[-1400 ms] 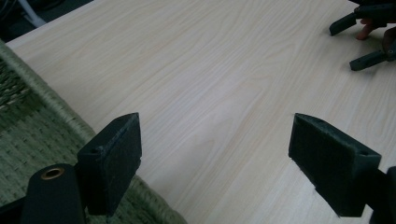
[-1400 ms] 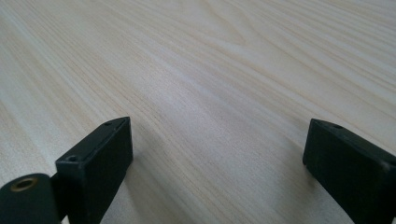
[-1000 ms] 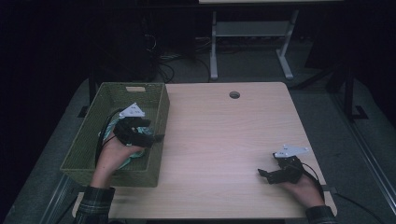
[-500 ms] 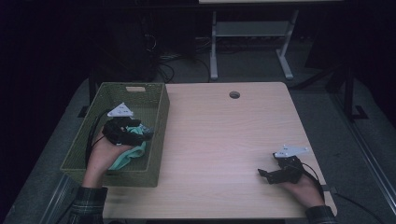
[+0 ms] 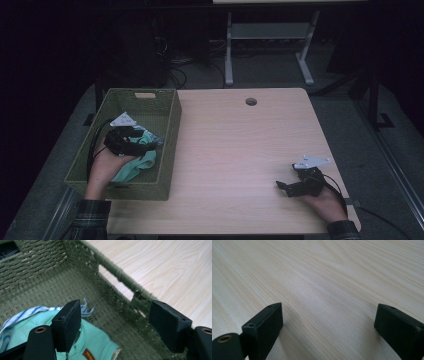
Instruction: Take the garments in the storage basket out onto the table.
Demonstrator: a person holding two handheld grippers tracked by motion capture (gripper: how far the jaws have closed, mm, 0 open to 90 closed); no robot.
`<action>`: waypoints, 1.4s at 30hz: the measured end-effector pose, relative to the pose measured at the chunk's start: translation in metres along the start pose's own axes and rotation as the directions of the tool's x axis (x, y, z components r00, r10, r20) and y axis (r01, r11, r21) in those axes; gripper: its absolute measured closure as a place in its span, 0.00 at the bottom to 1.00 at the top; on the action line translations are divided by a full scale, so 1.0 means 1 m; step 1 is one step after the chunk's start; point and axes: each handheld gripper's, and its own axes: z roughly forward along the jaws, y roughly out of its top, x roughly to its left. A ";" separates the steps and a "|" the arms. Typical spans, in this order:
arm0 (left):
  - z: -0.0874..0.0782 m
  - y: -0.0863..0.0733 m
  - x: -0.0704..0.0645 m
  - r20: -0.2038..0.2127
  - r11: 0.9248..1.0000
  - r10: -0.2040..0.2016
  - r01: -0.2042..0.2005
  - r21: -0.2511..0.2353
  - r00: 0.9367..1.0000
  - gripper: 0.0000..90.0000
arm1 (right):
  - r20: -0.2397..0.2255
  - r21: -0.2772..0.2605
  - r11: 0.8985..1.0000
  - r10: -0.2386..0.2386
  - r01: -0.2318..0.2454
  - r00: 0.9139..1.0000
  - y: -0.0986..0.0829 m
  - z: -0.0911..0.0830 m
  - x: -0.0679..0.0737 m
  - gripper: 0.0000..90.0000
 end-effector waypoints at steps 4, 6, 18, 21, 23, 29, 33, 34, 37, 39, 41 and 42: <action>0.002 -0.004 0.004 -0.009 1.000 -0.004 0.004 0.007 1.000 0.28 | 0.000 0.000 1.000 0.000 0.000 1.000 0.000 0.000 0.000 0.09; 0.005 -0.007 0.005 -0.017 1.000 -0.004 0.004 0.015 1.000 0.28 | 0.000 0.000 1.000 0.000 0.000 1.000 0.000 0.000 0.000 0.09; 0.017 -0.022 0.014 -0.011 0.998 -0.026 0.027 0.058 1.000 0.33 | 0.000 0.000 1.000 0.000 0.000 1.000 0.000 0.000 0.000 0.09; 0.023 -0.025 0.015 -0.003 0.996 -0.037 0.037 0.080 0.999 0.34 | 0.000 0.000 1.000 -0.001 0.001 1.000 0.000 0.000 0.000 0.09; 0.024 -0.025 0.015 -0.008 0.995 -0.032 0.033 0.091 0.999 0.34 | 0.000 0.000 1.000 0.000 0.000 1.000 0.000 0.000 0.000 0.09; 0.028 -0.028 0.016 -0.006 0.992 -0.047 0.047 0.119 0.999 0.35 | 0.000 0.000 1.000 0.000 0.000 1.000 0.000 0.000 0.000 0.09; 0.032 -0.028 0.015 0.000 0.988 -0.032 0.032 0.150 0.999 0.36 | 0.000 0.000 1.000 -0.001 0.001 1.000 0.000 0.000 0.000 0.09; 0.033 -0.028 0.015 0.002 0.987 -0.032 0.031 0.159 0.999 0.36 | 0.000 0.000 1.000 -0.001 0.001 1.000 0.000 0.000 0.000 0.09; 0.035 -0.029 0.015 0.010 0.985 -0.030 0.028 0.172 0.999 0.36 | 0.000 0.000 1.000 0.000 0.000 1.000 0.000 0.000 0.000 0.09; 0.036 -0.029 0.014 0.016 0.983 -0.030 0.027 0.184 0.999 0.36 | 0.000 0.000 1.000 -0.001 0.001 1.000 0.000 0.000 0.000 0.09; 0.038 -0.029 0.012 0.026 0.978 -0.023 0.018 0.209 0.999 0.36 | 0.000 0.000 1.000 -0.001 0.001 1.000 0.000 0.000 0.000 0.09; 0.041 -0.030 0.011 0.029 0.974 -0.018 0.011 0.226 0.999 0.36 | 0.000 0.000 1.000 -0.001 0.001 1.000 0.000 0.000 0.000 0.09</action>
